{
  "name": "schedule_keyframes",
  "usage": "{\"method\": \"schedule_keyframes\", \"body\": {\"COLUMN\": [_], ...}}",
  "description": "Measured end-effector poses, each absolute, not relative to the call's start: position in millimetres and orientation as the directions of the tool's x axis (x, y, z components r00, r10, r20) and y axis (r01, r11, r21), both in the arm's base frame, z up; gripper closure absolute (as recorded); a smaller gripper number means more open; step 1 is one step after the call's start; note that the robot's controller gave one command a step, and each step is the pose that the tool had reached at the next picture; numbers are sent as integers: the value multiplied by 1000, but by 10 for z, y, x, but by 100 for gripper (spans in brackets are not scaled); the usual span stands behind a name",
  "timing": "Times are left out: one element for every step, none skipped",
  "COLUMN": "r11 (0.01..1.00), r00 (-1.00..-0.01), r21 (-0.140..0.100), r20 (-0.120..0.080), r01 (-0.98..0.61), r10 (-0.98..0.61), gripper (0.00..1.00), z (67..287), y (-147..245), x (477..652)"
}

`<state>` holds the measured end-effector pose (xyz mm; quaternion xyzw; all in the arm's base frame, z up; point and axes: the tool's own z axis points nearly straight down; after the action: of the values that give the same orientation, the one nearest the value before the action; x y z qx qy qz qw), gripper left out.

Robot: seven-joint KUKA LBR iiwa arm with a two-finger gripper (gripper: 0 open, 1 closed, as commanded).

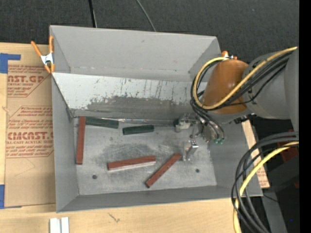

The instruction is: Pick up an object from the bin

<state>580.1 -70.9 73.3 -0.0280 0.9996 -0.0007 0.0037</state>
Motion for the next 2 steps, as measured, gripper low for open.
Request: {"method": "schedule_keyframes", "body": {"r11": [966, 966], "r00": [-966, -966], "r21": [-8, -8], "r20": [-15, -15], "r01": [-259, -259], "r10": [-259, -260], "gripper": [100, 100], "z": [758, 758], "y": [-76, -76], "x": [4979, 4979]}}
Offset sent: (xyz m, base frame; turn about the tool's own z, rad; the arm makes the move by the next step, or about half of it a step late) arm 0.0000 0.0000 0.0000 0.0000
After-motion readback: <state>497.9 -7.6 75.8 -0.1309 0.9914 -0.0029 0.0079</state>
